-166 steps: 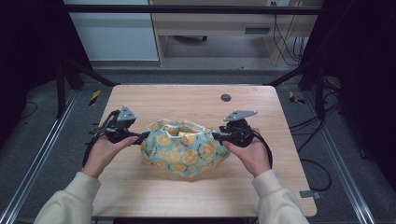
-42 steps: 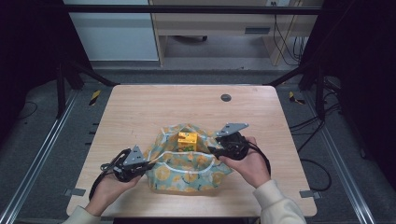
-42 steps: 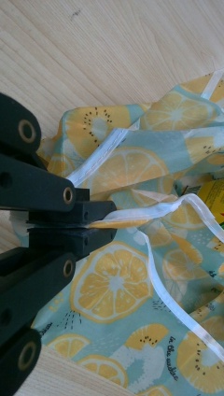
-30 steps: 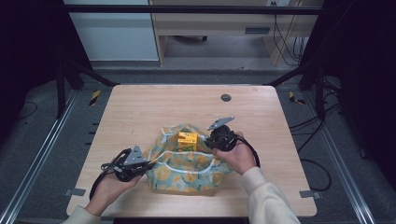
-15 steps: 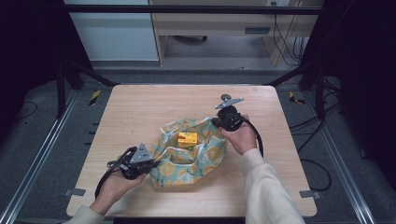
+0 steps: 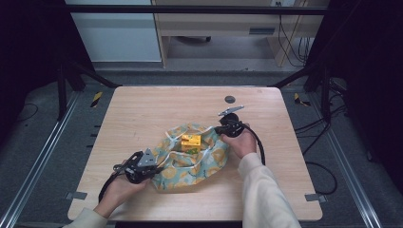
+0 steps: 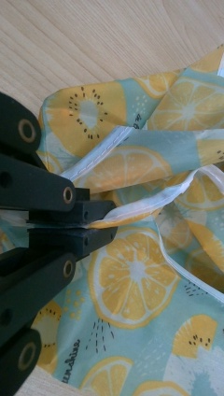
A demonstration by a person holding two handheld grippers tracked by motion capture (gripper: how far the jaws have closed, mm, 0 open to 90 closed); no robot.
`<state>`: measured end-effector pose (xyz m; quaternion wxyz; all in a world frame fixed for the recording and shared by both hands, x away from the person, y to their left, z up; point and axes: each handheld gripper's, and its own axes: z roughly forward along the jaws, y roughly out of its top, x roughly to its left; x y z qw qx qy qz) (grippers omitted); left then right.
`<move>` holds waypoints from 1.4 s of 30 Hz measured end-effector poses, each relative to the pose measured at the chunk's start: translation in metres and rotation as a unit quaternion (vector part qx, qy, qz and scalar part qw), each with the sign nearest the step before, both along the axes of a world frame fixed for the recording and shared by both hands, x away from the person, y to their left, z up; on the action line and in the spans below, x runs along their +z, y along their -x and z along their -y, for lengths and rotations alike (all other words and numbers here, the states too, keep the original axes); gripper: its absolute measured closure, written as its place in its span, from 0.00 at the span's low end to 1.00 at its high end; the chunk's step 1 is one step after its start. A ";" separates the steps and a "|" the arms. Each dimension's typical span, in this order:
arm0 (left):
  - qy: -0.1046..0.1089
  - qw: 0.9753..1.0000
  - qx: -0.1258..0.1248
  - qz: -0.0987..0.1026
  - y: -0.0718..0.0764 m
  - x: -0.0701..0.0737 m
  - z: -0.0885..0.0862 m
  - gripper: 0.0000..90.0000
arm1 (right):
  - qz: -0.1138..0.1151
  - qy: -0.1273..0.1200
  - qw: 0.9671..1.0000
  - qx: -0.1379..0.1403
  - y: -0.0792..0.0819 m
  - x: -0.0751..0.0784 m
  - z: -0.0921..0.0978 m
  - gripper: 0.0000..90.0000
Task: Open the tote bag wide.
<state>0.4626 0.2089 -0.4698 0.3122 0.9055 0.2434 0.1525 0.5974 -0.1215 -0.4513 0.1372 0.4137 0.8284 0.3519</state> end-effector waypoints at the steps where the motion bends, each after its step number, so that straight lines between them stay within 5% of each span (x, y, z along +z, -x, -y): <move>1: -0.001 1.000 -0.001 -0.002 0.000 -0.001 0.000 0.98 | 0.002 -0.002 1.000 0.001 0.000 0.000 0.000 0.97; 4: 0.001 1.000 0.001 -0.003 0.001 -0.002 0.000 0.97 | 0.005 -0.006 1.000 -0.005 0.001 0.004 0.002 0.89; 5: 0.002 1.000 0.000 -0.004 0.002 -0.002 0.000 0.97 | 0.010 -0.008 1.000 -0.010 0.003 0.008 0.003 0.77; 7: 0.004 1.000 0.003 0.000 0.002 -0.002 0.000 0.95 | 0.015 -0.006 1.000 -0.014 0.006 0.013 0.003 0.70; 13: 0.023 0.999 0.023 0.030 0.006 0.007 -0.002 0.71 | 0.055 -0.007 0.998 -0.014 0.025 0.043 0.006 0.40; 20: 0.050 0.996 0.040 0.055 0.009 0.025 -0.005 0.48 | 0.083 -0.015 0.996 -0.002 0.052 0.068 0.009 0.31; 24: 0.061 0.994 0.042 0.078 0.005 0.044 -0.005 0.46 | 0.089 -0.014 0.996 0.013 0.088 0.073 0.014 0.28; 32: 0.053 0.993 0.055 0.086 -0.024 0.059 0.001 0.45 | 0.083 -0.023 0.996 0.021 0.136 0.058 0.022 0.23; 39: 0.043 0.995 0.057 0.071 -0.054 0.051 0.015 0.44 | 0.044 -0.027 0.999 0.007 0.149 0.024 0.025 0.16; 42: 0.030 0.997 0.047 0.056 -0.063 0.043 0.023 0.47 | 0.025 -0.032 0.999 0.008 0.150 0.013 0.026 0.21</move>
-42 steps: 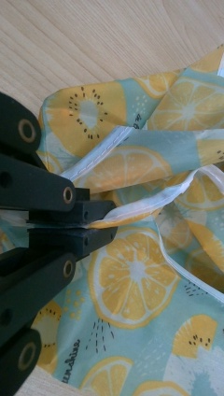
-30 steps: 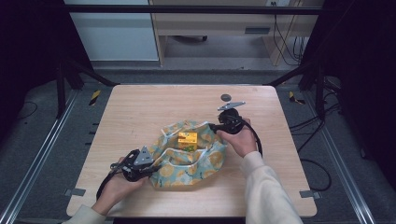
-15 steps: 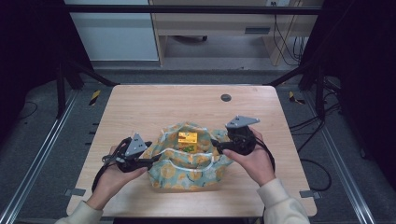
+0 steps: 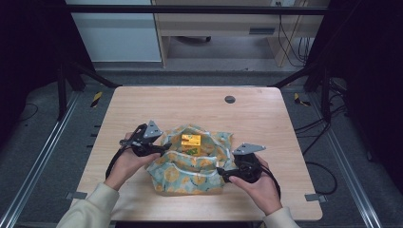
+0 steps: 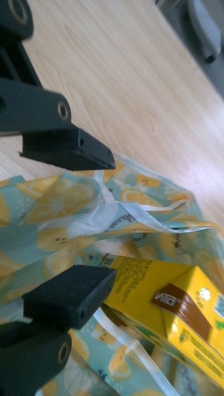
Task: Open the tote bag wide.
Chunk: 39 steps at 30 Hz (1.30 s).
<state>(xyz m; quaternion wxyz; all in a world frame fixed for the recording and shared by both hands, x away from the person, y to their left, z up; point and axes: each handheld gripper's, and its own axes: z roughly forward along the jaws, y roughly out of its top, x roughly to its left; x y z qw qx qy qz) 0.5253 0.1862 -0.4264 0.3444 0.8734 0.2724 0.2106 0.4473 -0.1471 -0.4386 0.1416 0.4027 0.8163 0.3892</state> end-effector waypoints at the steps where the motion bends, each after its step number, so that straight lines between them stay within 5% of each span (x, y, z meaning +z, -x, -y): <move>1: -0.007 1.000 -0.005 -0.004 -0.003 -0.002 0.002 0.51 | -0.006 0.003 1.000 0.002 0.001 -0.004 0.000 0.24; 4: -0.023 0.999 -0.009 -0.019 -0.008 -0.008 0.006 0.65 | -0.011 0.010 1.000 0.016 0.003 -0.011 0.000 0.48; 7: -0.028 0.999 -0.003 -0.021 -0.011 -0.009 0.008 0.76 | -0.018 0.014 0.999 0.022 0.004 -0.014 0.000 0.60; 10: -0.014 1.000 0.006 -0.014 -0.015 -0.003 0.009 0.96 | -0.011 0.031 0.999 0.034 0.003 -0.016 0.002 0.89; 11: -0.008 1.000 0.012 -0.007 -0.016 0.000 0.008 0.96 | -0.009 0.032 0.999 0.032 0.003 -0.014 0.003 0.92; 15: 0.016 0.999 0.029 0.008 -0.020 0.012 0.004 0.98 | 0.011 0.031 0.999 0.029 0.002 -0.001 0.015 0.97; 19: 0.001 0.999 0.040 0.004 -0.026 0.006 0.002 0.97 | 0.015 0.032 0.999 0.027 0.002 0.002 0.022 0.98; 25: 0.006 0.998 0.059 -0.013 -0.035 -0.013 -0.008 0.97 | 0.006 0.028 0.999 0.017 0.001 -0.014 0.038 0.98; 33: 0.017 0.998 0.061 -0.001 -0.036 -0.008 -0.009 0.98 | 0.014 0.010 1.000 0.004 -0.001 -0.016 0.045 0.98; 39: 0.023 0.997 0.071 -0.018 -0.045 -0.018 -0.012 0.98 | -0.007 0.022 1.000 0.004 0.001 -0.027 0.049 0.99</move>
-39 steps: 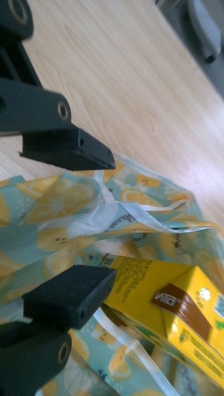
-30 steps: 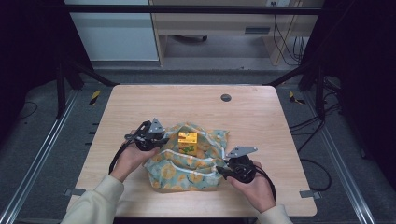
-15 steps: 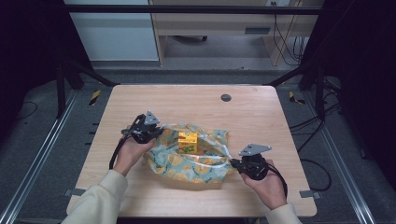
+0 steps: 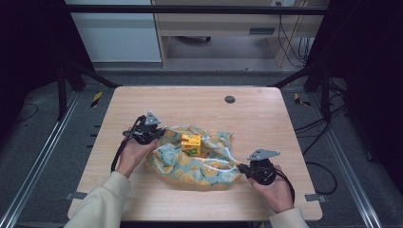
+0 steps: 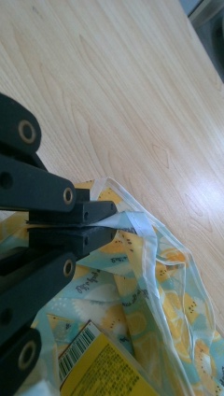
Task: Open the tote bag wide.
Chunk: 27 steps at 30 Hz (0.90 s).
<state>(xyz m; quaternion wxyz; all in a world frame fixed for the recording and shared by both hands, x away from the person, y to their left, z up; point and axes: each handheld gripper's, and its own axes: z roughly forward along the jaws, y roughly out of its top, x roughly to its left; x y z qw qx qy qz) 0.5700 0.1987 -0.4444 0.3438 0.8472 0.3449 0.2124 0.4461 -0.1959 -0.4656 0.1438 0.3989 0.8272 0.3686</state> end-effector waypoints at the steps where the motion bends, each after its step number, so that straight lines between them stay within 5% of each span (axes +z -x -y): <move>1: 0.001 1.000 0.000 0.000 0.000 -0.001 0.000 0.98 | 0.000 0.002 1.000 0.004 0.000 0.000 0.001 0.99; 6: 0.003 1.000 0.000 0.010 0.001 0.006 0.000 0.98 | 0.002 -0.003 1.000 -0.004 0.002 0.001 0.004 0.99; 10: 0.013 0.999 0.004 0.031 0.002 0.019 -0.001 0.98 | 0.028 -0.021 0.999 -0.014 0.001 0.008 0.007 0.99; 15: -0.001 1.000 0.002 0.006 -0.004 0.011 0.001 0.98 | 0.020 -0.011 1.000 -0.015 -0.002 0.004 0.007 0.99; 27: -0.017 1.000 -0.002 -0.016 -0.004 -0.010 0.002 0.98 | -0.009 0.007 1.000 -0.003 -0.002 -0.007 0.005 1.00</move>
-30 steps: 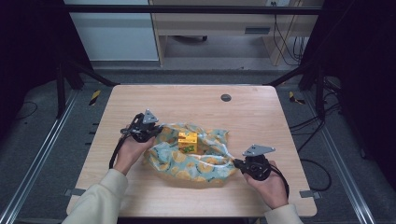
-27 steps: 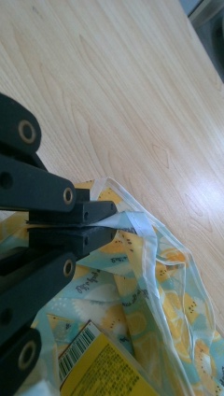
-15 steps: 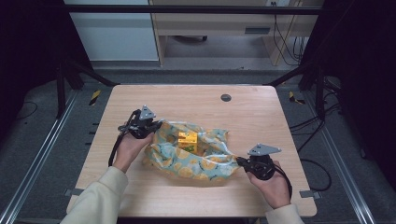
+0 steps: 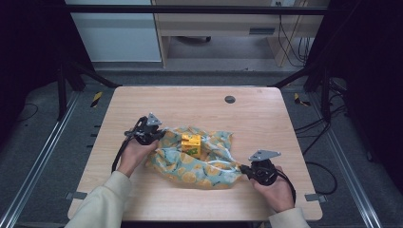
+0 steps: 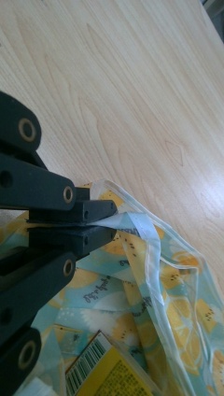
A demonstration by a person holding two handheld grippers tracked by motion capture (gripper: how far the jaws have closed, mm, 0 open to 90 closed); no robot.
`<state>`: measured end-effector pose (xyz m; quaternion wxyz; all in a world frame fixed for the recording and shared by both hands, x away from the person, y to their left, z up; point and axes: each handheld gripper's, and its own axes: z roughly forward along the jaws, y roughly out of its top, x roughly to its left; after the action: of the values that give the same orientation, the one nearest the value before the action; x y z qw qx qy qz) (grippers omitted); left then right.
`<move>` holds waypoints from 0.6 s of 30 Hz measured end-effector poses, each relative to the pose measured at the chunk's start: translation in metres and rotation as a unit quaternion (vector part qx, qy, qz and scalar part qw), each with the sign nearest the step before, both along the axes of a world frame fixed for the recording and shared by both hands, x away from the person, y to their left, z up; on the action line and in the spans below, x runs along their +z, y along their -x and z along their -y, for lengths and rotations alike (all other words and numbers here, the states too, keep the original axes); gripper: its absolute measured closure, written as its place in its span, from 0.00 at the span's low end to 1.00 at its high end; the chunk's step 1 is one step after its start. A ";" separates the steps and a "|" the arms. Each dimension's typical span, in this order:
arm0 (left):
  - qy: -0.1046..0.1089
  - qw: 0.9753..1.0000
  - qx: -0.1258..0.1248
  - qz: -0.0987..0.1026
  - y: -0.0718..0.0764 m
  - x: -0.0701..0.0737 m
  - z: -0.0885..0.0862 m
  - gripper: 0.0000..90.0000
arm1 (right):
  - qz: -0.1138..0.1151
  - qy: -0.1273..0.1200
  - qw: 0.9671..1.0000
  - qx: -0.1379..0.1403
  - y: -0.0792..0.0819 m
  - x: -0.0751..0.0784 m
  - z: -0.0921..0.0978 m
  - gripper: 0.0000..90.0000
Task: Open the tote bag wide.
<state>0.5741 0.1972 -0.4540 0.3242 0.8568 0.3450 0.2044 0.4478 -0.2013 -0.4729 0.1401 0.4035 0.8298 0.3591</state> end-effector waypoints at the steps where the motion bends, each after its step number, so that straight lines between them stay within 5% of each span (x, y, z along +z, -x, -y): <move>1: 0.000 1.000 -0.001 -0.001 0.000 -0.001 0.000 0.98 | -0.003 0.004 1.000 0.002 0.000 -0.001 0.000 1.00; 18: -0.011 1.000 -0.003 -0.021 -0.003 -0.016 0.003 0.99 | -0.020 0.038 0.999 0.011 0.000 -0.008 -0.002 1.00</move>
<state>0.5771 0.1937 -0.4699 0.3077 0.8657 0.3466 0.1893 0.4475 -0.1997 -0.4811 0.1344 0.3959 0.8499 0.3207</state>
